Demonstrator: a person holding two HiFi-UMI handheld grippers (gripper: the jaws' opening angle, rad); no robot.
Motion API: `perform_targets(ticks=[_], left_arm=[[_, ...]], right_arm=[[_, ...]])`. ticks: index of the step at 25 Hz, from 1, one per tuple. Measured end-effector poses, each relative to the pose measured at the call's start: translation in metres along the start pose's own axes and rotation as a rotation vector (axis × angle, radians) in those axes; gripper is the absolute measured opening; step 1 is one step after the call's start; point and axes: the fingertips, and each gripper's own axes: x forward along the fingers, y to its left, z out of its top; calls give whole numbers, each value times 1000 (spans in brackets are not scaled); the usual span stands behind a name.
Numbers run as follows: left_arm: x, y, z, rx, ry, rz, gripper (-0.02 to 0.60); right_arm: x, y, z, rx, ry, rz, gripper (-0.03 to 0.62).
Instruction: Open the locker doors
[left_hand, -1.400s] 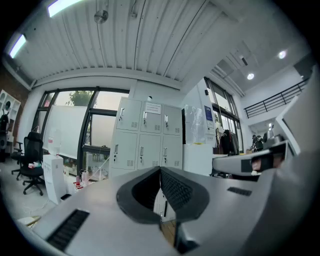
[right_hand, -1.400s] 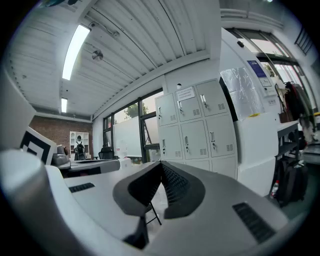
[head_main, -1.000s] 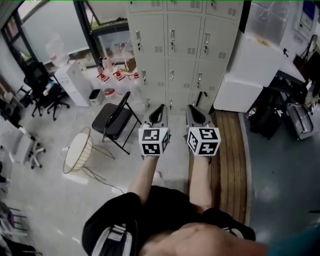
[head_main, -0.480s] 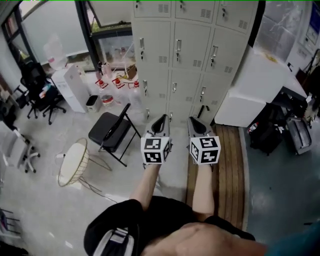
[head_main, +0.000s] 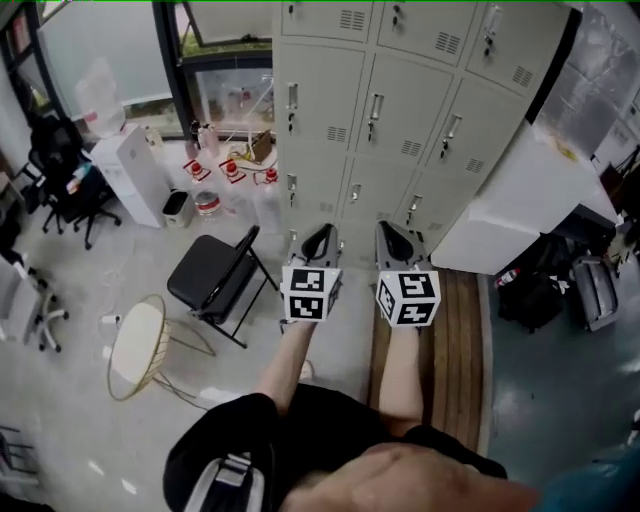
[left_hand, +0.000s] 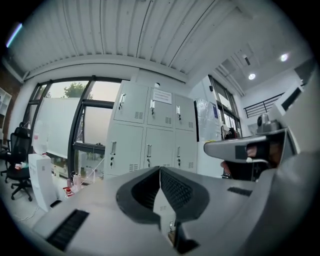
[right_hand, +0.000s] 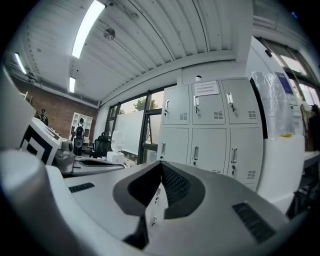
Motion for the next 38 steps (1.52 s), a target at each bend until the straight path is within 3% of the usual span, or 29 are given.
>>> perform_targets(ticks=[3,8,14,21,28,38], left_arm=[[28,29,8,8,0,13,11],[74,52,17,18,3,-31,11],[113,83,22,-20,-5,-29,11],[154,84,18,-51,44,-22,11],[194,66,15,-60,52,-64,11],[264,46,46,-62,-12,-25,11]], right_arm=[[40,0,4,6,-18,10,15],[94,-19,1,35,-14,-32,15],[137,-30,-2,30,-24,-64,15],[159,-57,-4,40,-24,-98,15],[182,-90,-19,69,-13,-107,15],[218,-166,0,55,-80,-72,15]])
